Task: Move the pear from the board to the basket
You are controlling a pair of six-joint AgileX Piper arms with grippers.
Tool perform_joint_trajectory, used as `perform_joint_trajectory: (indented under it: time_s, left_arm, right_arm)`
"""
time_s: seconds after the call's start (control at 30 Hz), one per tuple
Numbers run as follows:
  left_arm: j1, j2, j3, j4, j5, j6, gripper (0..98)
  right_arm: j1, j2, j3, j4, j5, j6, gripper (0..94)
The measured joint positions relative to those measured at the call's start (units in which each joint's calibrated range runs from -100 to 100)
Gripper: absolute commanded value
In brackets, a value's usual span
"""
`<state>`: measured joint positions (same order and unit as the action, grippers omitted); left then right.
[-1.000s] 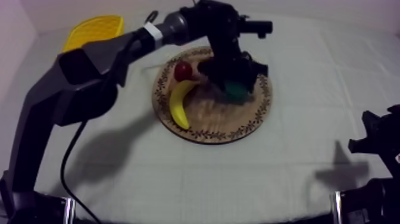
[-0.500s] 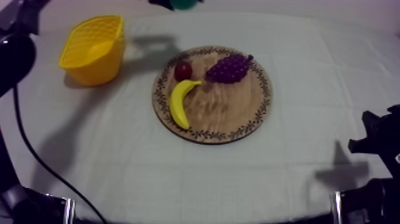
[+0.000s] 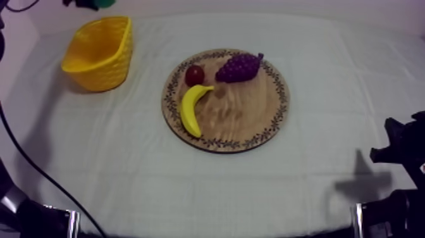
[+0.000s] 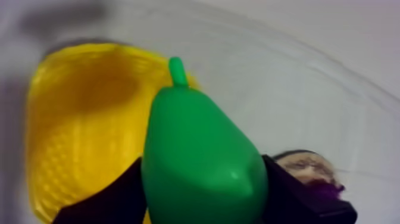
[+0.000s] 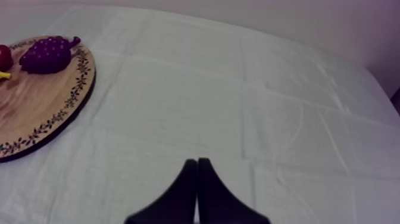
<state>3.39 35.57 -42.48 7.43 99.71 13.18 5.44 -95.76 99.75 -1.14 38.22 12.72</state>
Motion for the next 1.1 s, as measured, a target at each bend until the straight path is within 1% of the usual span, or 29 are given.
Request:
perform_joint_trajectory:
  time_s: [0.07,0.27,0.5,0.67,0.77,0.87,0.93,1.03,1.1]
  left_arm:
    - [-1.5,0.9,1.9,-0.33,-0.1,-0.6,56.3]
    - [-4.4,4.0,9.7,0.28,0.0,-2.4,57.1]
    - [-4.2,6.6,18.4,0.76,-0.9,-3.2,56.9]
    - [-3.8,8.4,17.2,0.66,-2.5,-3.2,58.1]
    - [-3.5,10.1,14.7,0.29,-3.1,-3.2,62.1]
    - [-3.3,11.2,12.1,-0.20,-3.9,-3.2,74.2]
    - [-3.1,12.1,10.7,-0.38,-4.6,-3.4,79.4]
    - [-3.0,12.7,10.0,-0.73,-6.1,-3.9,84.6]
    - [-2.9,12.5,10.4,-1.52,-8.0,-3.9,85.9]
  right_arm:
    - [0.0,0.0,0.0,0.0,0.0,0.0,0.3]
    - [0.0,0.0,0.0,0.0,0.0,0.0,0.3]
    - [0.0,0.0,0.0,0.0,0.0,0.0,0.3]
    - [0.0,0.0,0.0,0.0,0.0,0.0,0.3]
    - [0.0,0.0,0.0,0.0,0.0,0.0,0.3]
    - [0.0,0.0,0.0,0.0,0.0,0.0,0.3]
    - [0.0,0.0,0.0,0.0,0.0,0.0,0.3]
    - [0.0,0.0,0.0,0.0,0.0,0.0,0.3]
    - [0.0,0.0,0.0,0.0,0.0,0.0,0.3]
